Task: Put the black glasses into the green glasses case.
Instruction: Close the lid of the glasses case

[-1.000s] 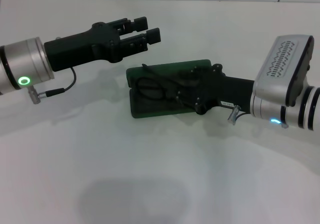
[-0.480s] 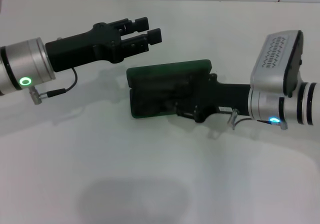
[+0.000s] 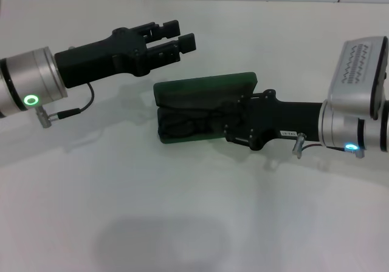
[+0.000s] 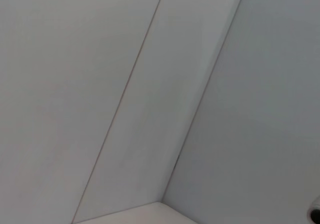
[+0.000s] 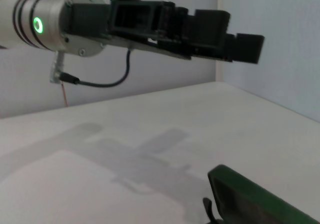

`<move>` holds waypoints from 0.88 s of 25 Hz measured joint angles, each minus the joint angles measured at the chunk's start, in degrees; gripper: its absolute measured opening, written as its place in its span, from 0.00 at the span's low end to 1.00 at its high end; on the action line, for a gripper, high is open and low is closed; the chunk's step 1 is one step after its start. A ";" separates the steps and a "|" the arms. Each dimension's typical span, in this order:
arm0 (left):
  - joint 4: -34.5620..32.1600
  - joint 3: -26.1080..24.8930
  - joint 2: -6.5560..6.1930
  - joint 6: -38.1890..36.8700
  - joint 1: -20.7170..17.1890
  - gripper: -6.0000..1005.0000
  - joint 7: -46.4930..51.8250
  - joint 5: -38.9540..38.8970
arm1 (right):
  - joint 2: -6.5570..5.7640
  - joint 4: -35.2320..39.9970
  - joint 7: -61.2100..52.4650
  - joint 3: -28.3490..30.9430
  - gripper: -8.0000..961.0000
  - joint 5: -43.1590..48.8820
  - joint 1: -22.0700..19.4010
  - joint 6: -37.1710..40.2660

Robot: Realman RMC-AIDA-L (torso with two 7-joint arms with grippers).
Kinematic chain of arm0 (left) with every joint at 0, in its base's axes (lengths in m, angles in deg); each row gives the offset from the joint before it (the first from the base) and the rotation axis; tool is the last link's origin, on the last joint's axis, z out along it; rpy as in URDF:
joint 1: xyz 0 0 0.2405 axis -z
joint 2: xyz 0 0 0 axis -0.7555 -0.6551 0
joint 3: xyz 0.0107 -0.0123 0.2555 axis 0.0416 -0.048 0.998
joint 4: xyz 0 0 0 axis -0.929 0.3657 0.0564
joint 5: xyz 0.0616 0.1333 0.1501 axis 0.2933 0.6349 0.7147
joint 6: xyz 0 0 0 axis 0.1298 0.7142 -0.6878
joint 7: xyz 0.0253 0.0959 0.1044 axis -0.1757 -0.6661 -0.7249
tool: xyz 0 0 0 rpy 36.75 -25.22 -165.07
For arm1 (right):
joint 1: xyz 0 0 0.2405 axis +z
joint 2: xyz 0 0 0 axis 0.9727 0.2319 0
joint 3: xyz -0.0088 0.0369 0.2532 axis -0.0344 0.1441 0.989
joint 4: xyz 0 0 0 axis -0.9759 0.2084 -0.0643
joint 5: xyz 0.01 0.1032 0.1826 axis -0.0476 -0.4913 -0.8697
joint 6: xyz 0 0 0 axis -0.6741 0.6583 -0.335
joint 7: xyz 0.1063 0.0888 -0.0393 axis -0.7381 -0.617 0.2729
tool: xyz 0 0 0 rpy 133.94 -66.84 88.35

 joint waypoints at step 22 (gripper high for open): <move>-2.61 6.88 -2.44 5.09 -3.82 0.61 -3.52 13.28 | -0.23 -2.11 5.80 31.38 0.45 4.04 -9.26 18.95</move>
